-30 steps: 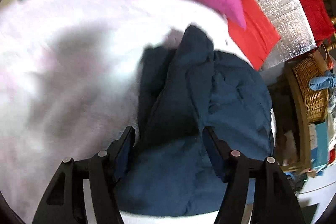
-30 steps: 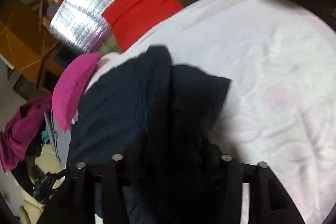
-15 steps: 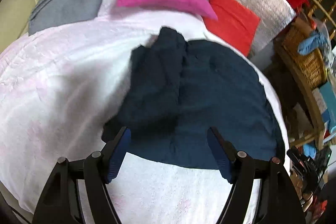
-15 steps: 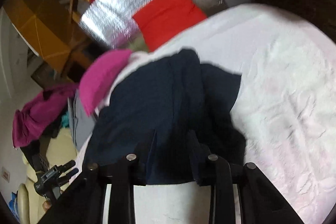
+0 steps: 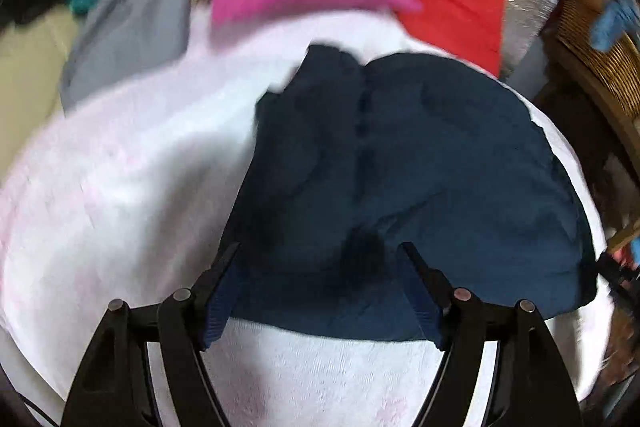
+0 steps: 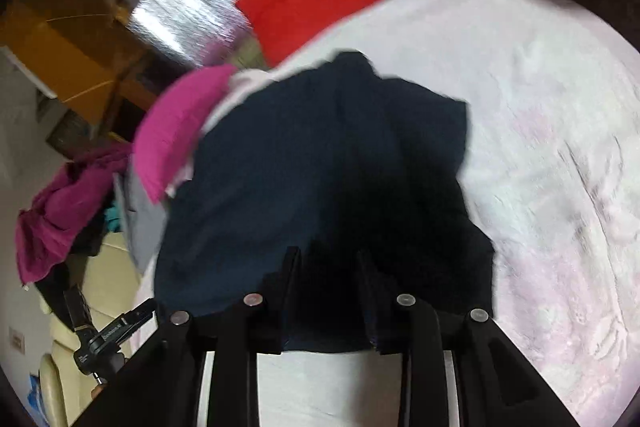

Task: Fold large clothes
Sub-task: 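Smooth the folded jacket flat with the left tool while the right tool holds it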

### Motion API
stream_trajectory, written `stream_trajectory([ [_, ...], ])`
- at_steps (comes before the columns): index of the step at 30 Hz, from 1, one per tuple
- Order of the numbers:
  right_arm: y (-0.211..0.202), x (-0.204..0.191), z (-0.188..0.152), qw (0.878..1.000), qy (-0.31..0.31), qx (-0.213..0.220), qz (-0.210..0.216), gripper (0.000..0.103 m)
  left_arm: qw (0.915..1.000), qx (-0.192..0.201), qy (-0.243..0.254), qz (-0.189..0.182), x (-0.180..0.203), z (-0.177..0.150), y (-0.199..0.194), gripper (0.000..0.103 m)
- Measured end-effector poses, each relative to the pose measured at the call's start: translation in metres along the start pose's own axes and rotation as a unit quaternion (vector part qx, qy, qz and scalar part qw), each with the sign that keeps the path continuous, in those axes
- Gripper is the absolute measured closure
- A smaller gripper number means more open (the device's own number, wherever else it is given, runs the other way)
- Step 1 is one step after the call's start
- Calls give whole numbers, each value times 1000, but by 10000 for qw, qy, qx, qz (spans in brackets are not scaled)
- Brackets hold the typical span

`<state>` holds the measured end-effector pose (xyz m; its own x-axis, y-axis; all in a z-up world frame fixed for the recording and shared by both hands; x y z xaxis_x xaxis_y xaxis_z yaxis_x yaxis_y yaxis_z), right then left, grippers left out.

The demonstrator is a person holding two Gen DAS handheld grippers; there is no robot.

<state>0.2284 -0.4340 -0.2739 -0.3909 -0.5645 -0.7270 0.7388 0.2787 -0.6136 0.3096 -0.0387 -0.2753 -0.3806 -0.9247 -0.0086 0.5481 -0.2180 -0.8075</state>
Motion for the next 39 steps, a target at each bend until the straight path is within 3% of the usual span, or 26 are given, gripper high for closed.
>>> stream_trajectory([
  [3, 11, -19, -10, 9992, -112, -217, 327, 71, 9995, -56, 240, -177, 21, 2, 6, 26],
  [6, 21, -22, -26, 9986, -227, -384, 268, 71, 9984, -285, 415, -246, 35, 0, 20, 26],
  [11, 55, -15, -42, 9960, -342, -812, -150, 72, 9951, -449, 834, 277, 44, -4, 40, 17],
  [14, 53, -15, -37, 9955, -326, -881, -102, 73, 9929, -432, 1018, 450, 43, -7, 39, 16],
  [19, 36, -29, -4, 9991, -317, -185, 190, 71, 9919, -436, 1079, 508, 44, -8, 37, 15],
  [21, 31, -24, 14, 9994, -265, 232, 66, 71, 9908, -421, 1155, 562, 54, -10, 34, 14],
  [24, 36, -3, 35, 9981, -99, 471, -385, 71, 9896, -398, 1245, 595, 56, -11, 34, 13],
  [29, 71, 22, 41, 9982, 105, 153, -565, 72, 9891, -366, 1280, 626, 59, -10, 34, 12],
  [35, 54, 21, 40, 9975, -57, 170, -679, 72, 9885, -362, 1309, 669, 59, -11, 34, 11],
  [39, 38, 5, 35, 9992, 16, 204, -344, 65, 9885, -334, 1309, 684, 58, -9, 36, 10],
])
Point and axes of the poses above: each gripper's, at about its wrist camera, not at the fingertips, and y roughly the way its jaws point, x to its right, z to its top, the point moved 8 cm from there along y, roughly the way its jaws point, and after that the axes turned 15 degrees about y, right-handed, at the moved point
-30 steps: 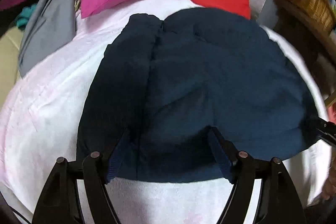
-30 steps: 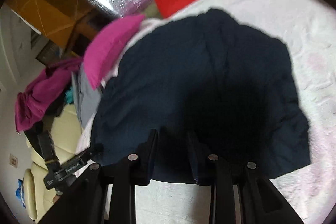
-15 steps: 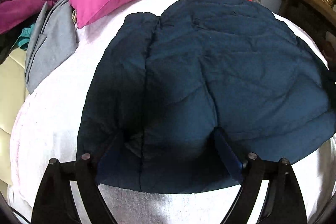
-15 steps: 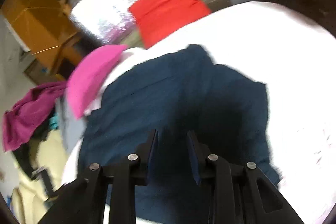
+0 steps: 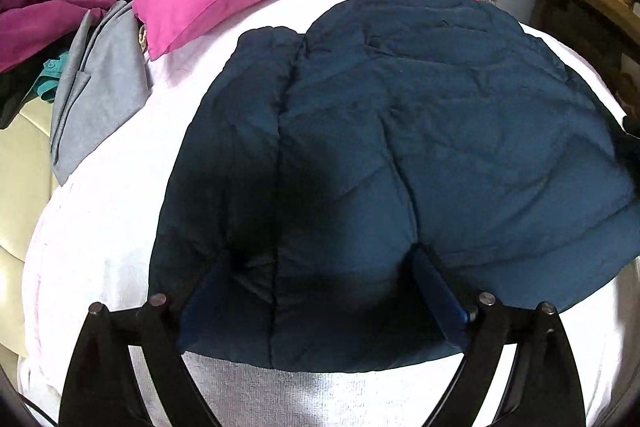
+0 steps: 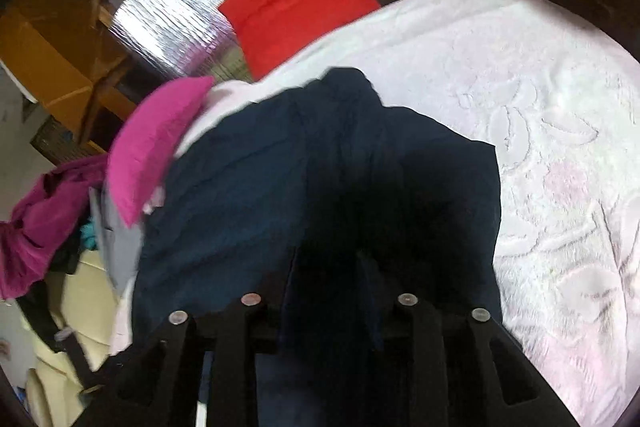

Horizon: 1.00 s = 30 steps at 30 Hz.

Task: Fold large clothes
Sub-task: 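Smooth the folded jacket flat with the left tool while the right tool holds it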

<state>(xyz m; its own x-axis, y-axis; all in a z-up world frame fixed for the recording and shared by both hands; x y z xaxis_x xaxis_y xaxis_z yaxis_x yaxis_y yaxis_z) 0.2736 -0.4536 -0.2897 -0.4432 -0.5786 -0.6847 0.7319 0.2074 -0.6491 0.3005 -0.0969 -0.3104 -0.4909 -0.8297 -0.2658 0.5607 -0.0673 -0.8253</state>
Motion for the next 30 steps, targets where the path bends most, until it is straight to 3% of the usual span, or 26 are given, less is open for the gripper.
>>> stream_trajectory([
  [2, -6, -15, -7, 9999, -114, 41, 104, 54, 10000, 7, -16, 1, 0, 0, 0, 9],
  [8, -17, -35, -28, 9987, -431, -66, 278, 54, 10000, 27, -28, 24, -1, -1, 1, 9],
  [12, 15, -16, -38, 9975, -360, -526, -292, 56, 10000, 34, -44, 66, -1, -2, 1, 6],
  [17, 10, -14, -35, 9979, -194, -588, -185, 56, 9999, 56, -68, 65, -3, -3, 1, 6],
  [21, -8, -17, -33, 9988, -253, -404, -60, 56, 9999, 42, -28, 120, -6, -3, -7, 6],
  [25, -48, -14, -19, 9993, -198, 99, 293, 54, 9979, 201, 24, 609, -28, -3, -25, 6],
  [27, -61, -6, -10, 9990, -22, 241, 372, 46, 9972, 285, -239, 647, -48, -5, -32, 6],
  [30, -71, 22, 6, 9978, 430, 416, 276, 45, 9933, 271, -974, 553, -89, -15, -32, 6],
])
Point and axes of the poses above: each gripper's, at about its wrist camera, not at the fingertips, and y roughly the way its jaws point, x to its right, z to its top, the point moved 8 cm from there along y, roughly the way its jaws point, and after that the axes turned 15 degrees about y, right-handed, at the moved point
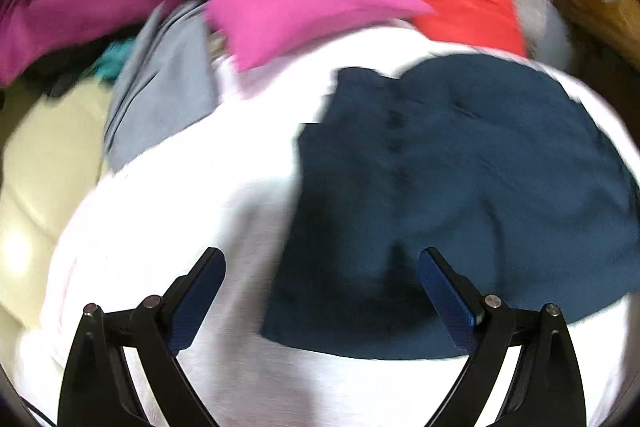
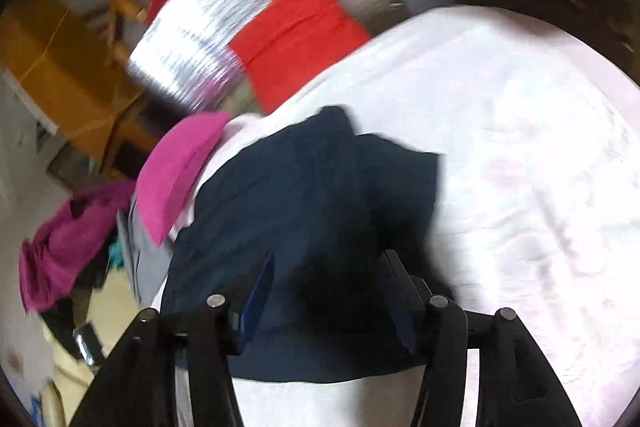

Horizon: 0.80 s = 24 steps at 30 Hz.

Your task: Fold large clothes

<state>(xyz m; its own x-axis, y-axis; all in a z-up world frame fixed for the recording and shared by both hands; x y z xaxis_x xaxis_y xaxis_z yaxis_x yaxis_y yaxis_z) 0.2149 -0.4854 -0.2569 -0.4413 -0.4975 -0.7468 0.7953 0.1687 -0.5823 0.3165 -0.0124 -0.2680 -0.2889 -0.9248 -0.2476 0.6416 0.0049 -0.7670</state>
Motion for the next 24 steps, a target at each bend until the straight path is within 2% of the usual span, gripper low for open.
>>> stream_trajectory([
  [3, 2, 25, 18, 9990, 331, 166, -252, 45, 9963, -311, -747, -288, -33, -8, 21, 6],
  [5, 9, 35, 25, 9983, 467, 152, -317, 45, 9920, -470, -1047, -522, -40, -13, 33, 6],
  [11, 49, 46, 26, 9970, 508, -209, -549, 44, 9828, -818, -1093, -1247, -22, -12, 64, 6],
  [15, 70, 47, 18, 9970, 484, -423, -433, 45, 9712, -912, -1460, -1646, -15, -17, 72, 6],
  [16, 73, 44, 14, 9971, 480, -476, -347, 55, 9683, -913, -1553, -1732, -16, -17, 75, 6],
  [17, 75, 40, 10, 9973, 426, -528, -290, 60, 9677, -901, -1566, -1757, -15, -19, 75, 7],
  [19, 71, 28, 7, 9981, -37, -298, -541, 67, 9692, -841, -1503, -1763, -15, -16, 74, 12],
  [22, 58, 7, 4, 9983, -417, -38, -407, 68, 9745, -777, -1344, -1619, -13, -11, 76, 14],
  [24, 62, 10, 1, 9965, -540, -43, -638, 68, 9731, -902, -1364, -1622, -10, -14, 83, 13],
])
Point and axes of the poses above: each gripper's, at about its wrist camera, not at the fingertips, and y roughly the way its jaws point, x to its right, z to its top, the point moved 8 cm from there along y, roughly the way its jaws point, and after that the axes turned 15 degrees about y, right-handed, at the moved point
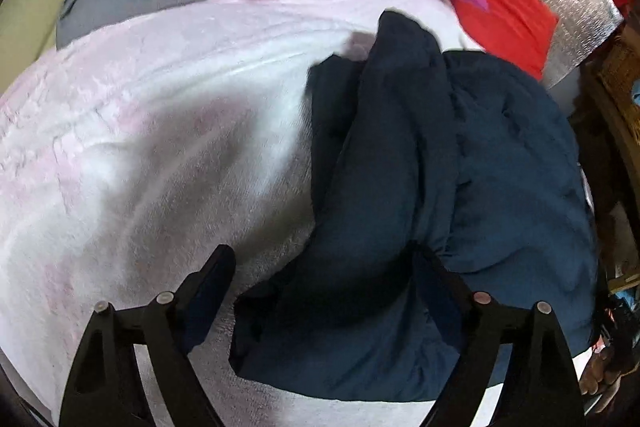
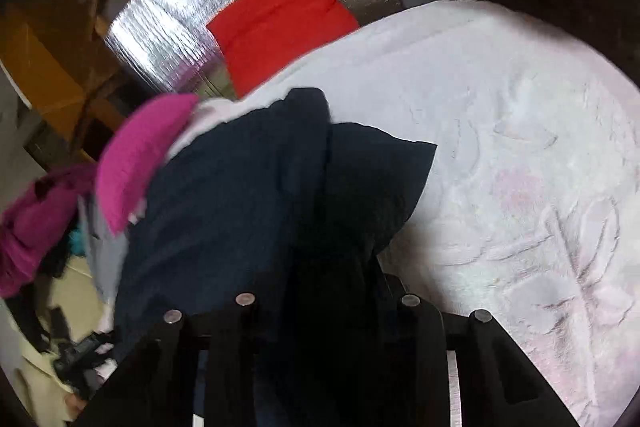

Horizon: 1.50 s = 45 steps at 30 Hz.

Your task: Fold large clothes

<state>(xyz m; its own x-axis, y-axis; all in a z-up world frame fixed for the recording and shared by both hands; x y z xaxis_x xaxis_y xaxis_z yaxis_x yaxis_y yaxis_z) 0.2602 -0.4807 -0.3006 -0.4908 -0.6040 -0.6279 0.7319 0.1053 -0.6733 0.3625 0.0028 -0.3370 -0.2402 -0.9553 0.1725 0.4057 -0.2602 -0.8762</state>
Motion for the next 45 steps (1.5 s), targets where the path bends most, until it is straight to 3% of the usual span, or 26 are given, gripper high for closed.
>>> stream_trajectory([
  [2, 12, 13, -6, 9994, 130, -235, -230, 64, 9998, -38, -160, -105, -1, -2, 2, 13],
  [6, -10, 16, -3, 9980, 587, -222, 13, 63, 9990, 17, -436, -80, -6, -4, -14, 13],
  [9, -43, 16, -6, 9972, 725, 127, 148, 44, 9980, 402, -484, 22, -8, -10, -42, 14],
  [13, -77, -2, -19, 9943, 735, 283, 722, 34, 9943, 723, -583, -525, 4, -29, -68, 13],
  [15, -82, -11, -37, 9918, 780, 116, 1005, 32, 9942, 608, -484, -750, 16, -43, -68, 13],
  [17, -76, -22, -65, 9875, 880, -344, 1264, 32, 9921, 308, -522, -1096, 30, -60, -58, 13],
  [20, -65, -28, -96, 9840, 953, -765, 1298, 32, 9817, -94, -863, -1695, 48, -75, -40, 13],
  [23, -40, -28, -107, 9837, 1053, -948, 1103, 32, 9710, -9, -1381, -1952, 44, -71, -27, 13],
  [26, -20, -18, -106, 9752, 1582, -1066, 1125, 32, 9589, 6, -1832, -2167, 40, -63, -11, 13],
  [31, 13, 6, -92, 9524, 2612, -942, 1256, 32, 9422, 374, -2305, -2404, 32, -45, 2, 13],
  [35, 21, 6, -77, 9472, 2772, -708, 1447, 32, 9258, 598, -2690, -2589, 25, -37, 9, 15],
  [37, 26, 9, -73, 9475, 2810, -566, 1420, 42, 9222, 727, -2771, -2599, 24, -32, 11, 20],
  [39, 30, 13, -70, 9462, 2859, -527, 1422, 51, 9258, 784, -2761, -2460, 23, -31, 12, 42],
  [42, 30, 13, -67, 9488, 2788, -493, 1400, 60, 9307, 827, -2686, -2341, 24, -26, 17, 57],
  [45, 17, 5, -60, 9636, 2352, -306, 1236, 69, 9347, 993, -2535, -2287, 20, -14, 8, 71],
])
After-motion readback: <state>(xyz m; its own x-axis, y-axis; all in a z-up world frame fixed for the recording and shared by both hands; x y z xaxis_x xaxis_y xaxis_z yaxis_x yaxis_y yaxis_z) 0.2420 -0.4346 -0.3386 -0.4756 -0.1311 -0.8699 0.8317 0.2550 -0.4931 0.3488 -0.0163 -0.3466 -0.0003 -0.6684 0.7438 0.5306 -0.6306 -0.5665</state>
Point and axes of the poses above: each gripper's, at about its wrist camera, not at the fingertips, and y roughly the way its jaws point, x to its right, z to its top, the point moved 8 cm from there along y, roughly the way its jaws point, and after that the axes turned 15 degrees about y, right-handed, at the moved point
